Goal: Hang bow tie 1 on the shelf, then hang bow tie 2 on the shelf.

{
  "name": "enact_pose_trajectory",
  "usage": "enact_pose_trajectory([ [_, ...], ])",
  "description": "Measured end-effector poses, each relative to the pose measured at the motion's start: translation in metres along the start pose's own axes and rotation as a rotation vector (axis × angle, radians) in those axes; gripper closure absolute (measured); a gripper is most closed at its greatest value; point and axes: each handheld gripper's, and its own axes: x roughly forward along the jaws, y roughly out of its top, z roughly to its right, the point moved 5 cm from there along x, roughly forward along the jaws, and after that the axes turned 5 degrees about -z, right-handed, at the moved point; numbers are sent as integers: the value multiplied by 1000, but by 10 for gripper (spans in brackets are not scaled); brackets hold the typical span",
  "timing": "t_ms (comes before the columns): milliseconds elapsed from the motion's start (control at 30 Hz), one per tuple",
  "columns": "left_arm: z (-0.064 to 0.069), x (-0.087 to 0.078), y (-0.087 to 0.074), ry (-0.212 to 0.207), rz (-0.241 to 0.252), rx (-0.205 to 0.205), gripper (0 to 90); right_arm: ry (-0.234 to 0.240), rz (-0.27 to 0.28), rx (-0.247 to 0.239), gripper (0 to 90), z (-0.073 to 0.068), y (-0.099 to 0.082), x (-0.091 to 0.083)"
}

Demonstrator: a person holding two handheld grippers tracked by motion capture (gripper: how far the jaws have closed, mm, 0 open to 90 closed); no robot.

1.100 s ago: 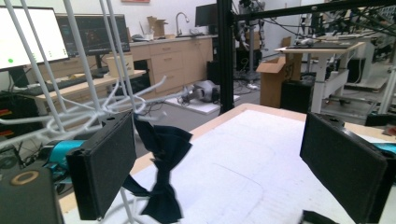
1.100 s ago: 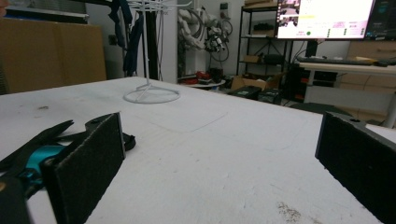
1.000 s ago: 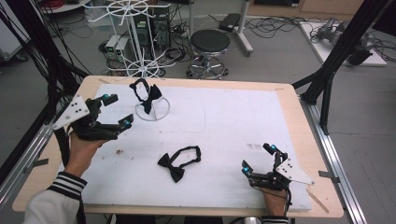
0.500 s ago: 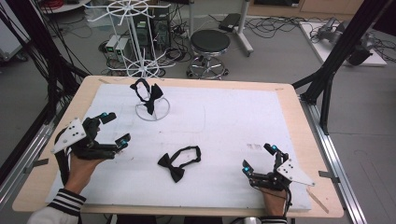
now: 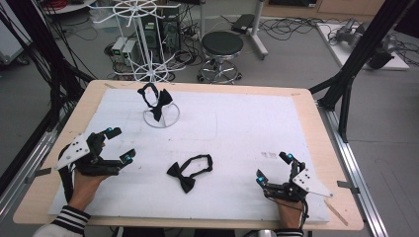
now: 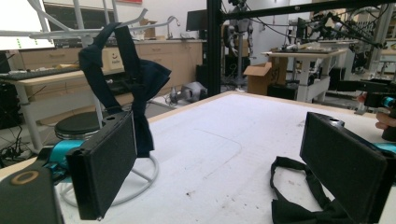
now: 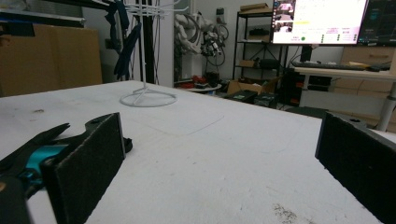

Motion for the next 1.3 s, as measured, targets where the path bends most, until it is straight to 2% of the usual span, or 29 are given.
enact_pose_trajectory([
  [433, 0, 2, 1, -13, -12, 3, 113, -1, 1, 4, 7, 0, 0, 0],
  [567, 1, 5, 3, -31, -21, 7, 113, 0, 0, 2, 7, 0, 0, 0],
  [667, 2, 9, 6, -73, -37, 19, 112, -2, -1, 0, 7, 0, 0, 0],
  [900, 8, 25, 16, -167, -119, 67, 101, -3, 2, -5, 7, 0, 0, 0],
  [1000, 14, 33, 18, -198, -178, 114, 98, -2, 2, -6, 7, 0, 0, 0],
  [1100, 20, 42, 19, -243, -237, 141, 95, -1, 4, -5, 6, 0, 0, 0],
  [1300, 36, 57, 22, -322, -299, 187, 94, 0, 2, 2, 7, 0, 0, 0],
])
